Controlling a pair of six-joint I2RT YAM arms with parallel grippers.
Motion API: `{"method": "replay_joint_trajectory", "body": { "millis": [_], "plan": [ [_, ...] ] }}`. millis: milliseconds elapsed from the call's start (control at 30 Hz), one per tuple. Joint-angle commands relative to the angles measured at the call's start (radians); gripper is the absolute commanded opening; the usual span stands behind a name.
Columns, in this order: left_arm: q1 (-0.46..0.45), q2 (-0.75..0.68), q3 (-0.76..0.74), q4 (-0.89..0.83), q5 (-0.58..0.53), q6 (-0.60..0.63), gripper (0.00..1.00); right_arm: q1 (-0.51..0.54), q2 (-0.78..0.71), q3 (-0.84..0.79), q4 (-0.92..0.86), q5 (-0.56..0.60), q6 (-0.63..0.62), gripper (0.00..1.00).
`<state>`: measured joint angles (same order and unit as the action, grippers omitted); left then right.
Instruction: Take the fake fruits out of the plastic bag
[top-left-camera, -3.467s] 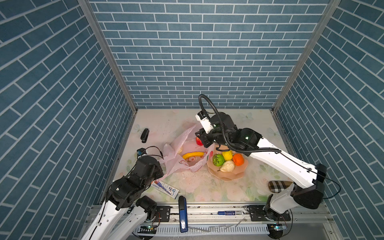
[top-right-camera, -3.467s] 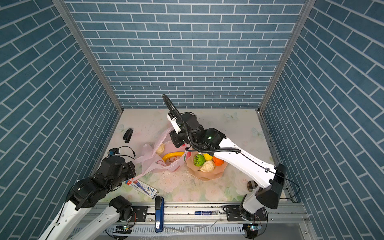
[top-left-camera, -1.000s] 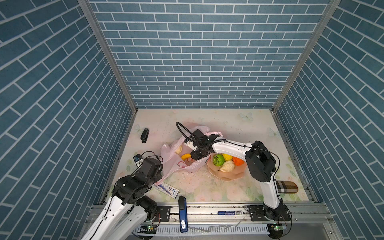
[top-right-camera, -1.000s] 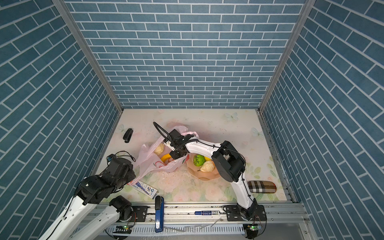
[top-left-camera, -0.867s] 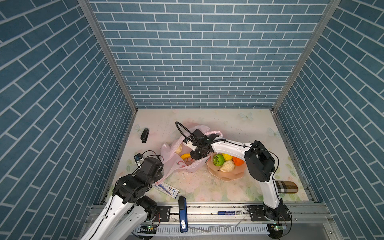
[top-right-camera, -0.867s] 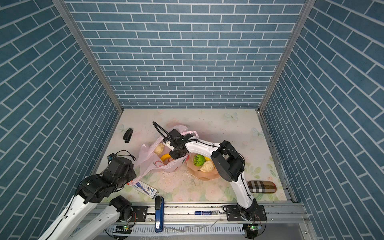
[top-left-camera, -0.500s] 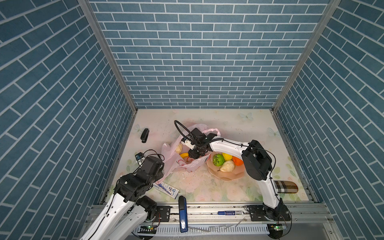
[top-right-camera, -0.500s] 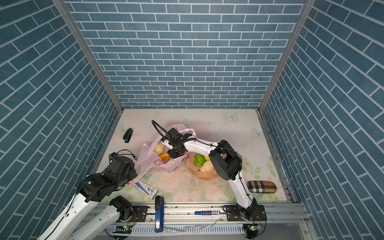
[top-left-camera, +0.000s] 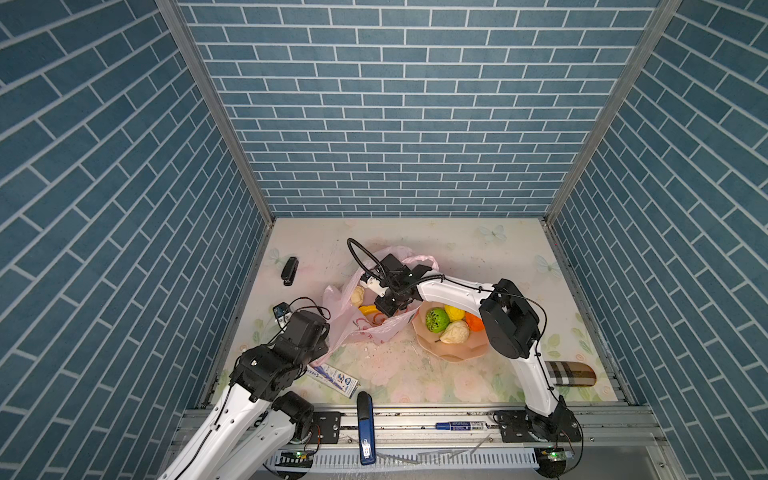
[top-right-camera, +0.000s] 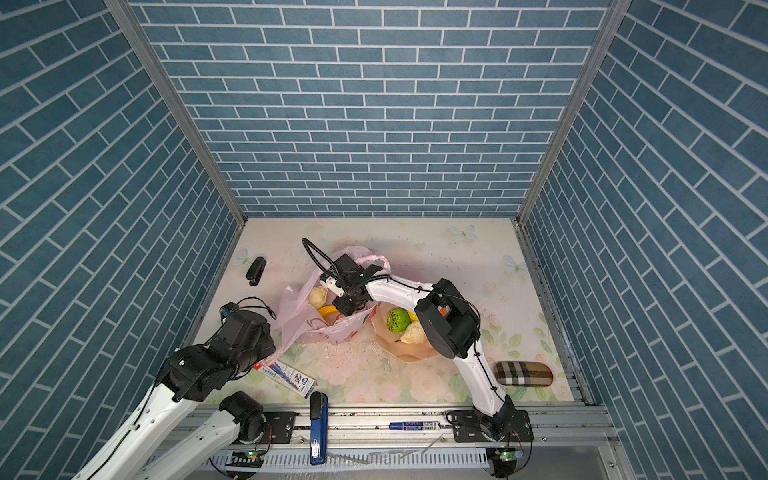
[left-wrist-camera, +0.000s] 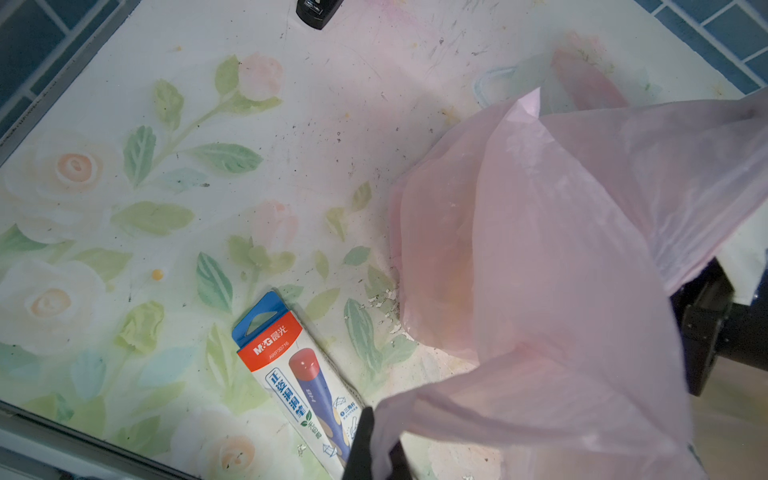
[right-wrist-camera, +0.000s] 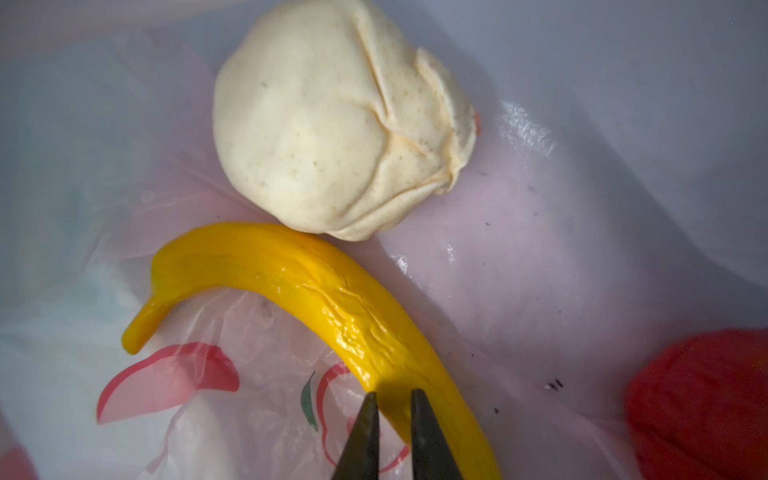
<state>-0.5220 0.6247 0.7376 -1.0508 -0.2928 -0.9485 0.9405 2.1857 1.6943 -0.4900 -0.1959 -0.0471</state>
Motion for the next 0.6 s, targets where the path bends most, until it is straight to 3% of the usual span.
{"method": "replay_joint_trajectory", "body": {
  "millis": [0, 567],
  "plan": [
    [0.004, -0.005, 0.01, 0.007, -0.014, 0.016, 0.0, 0.004, 0.034, -0.015, -0.083, 0.008, -0.028, 0.14],
    [0.003, -0.009, 0.009, 0.031, -0.021, 0.016, 0.0, 0.007, -0.118, -0.071, -0.114, 0.101, -0.046, 0.06]
  ]
}}
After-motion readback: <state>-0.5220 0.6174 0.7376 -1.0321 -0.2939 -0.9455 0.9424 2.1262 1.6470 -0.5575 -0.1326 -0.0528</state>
